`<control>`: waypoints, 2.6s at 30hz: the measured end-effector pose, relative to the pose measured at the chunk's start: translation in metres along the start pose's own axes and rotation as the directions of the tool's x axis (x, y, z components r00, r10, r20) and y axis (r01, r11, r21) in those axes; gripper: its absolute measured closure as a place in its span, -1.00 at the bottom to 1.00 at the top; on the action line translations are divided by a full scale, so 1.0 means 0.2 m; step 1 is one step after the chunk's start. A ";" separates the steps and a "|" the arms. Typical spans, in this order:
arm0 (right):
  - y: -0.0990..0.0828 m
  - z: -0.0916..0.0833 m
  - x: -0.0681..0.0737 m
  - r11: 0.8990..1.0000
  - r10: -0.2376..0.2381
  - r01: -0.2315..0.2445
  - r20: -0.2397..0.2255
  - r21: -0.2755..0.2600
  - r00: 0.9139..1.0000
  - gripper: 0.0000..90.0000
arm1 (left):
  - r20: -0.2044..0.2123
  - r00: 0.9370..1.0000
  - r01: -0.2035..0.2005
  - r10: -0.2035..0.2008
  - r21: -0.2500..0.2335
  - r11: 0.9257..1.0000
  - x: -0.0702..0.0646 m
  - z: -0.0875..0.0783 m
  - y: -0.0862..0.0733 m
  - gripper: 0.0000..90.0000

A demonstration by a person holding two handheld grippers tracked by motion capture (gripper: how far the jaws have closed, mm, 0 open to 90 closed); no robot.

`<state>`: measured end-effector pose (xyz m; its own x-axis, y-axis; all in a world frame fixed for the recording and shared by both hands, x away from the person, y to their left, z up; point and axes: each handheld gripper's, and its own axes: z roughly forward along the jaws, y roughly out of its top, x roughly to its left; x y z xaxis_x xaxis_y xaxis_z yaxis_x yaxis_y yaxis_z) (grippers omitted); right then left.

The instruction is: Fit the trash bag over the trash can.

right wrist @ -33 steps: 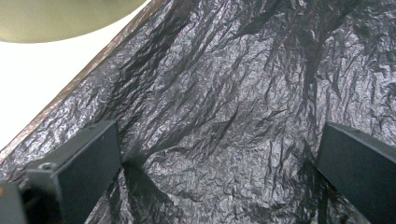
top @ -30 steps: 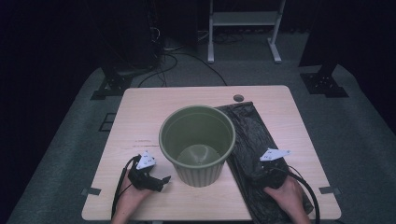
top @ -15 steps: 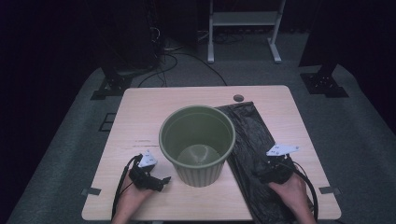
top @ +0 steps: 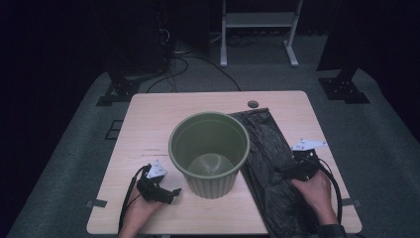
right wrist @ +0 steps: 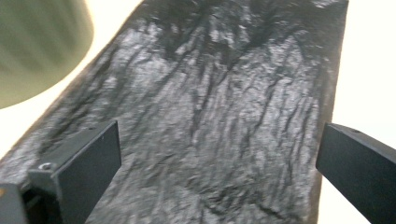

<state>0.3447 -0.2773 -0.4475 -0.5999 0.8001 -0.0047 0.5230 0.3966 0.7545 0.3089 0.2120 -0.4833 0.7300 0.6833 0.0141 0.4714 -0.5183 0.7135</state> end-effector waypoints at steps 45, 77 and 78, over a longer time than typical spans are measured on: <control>-0.03 0.22 -0.03 0.991 0.090 -0.080 -0.100 0.104 0.991 -1.00 | 0.003 1.000 0.000 0.000 -0.002 1.000 -0.01 0.00 0.00 -1.00; 0.14 0.37 0.16 0.996 0.070 -0.055 -0.216 0.075 0.974 -1.00 | 0.007 1.000 -0.005 0.005 -0.001 1.000 -0.01 0.00 0.00 -1.00; 0.14 0.38 0.16 0.996 0.069 -0.054 -0.216 0.074 0.974 -1.00 | 0.007 1.000 -0.005 0.005 -0.001 1.000 -0.01 0.00 0.00 -1.00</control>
<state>0.3860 -0.2066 -0.4766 -0.6789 0.7093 0.1897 0.5982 0.3847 0.7030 0.3064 0.2115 -0.4834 0.7358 0.6771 0.0131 0.4671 -0.5213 0.7142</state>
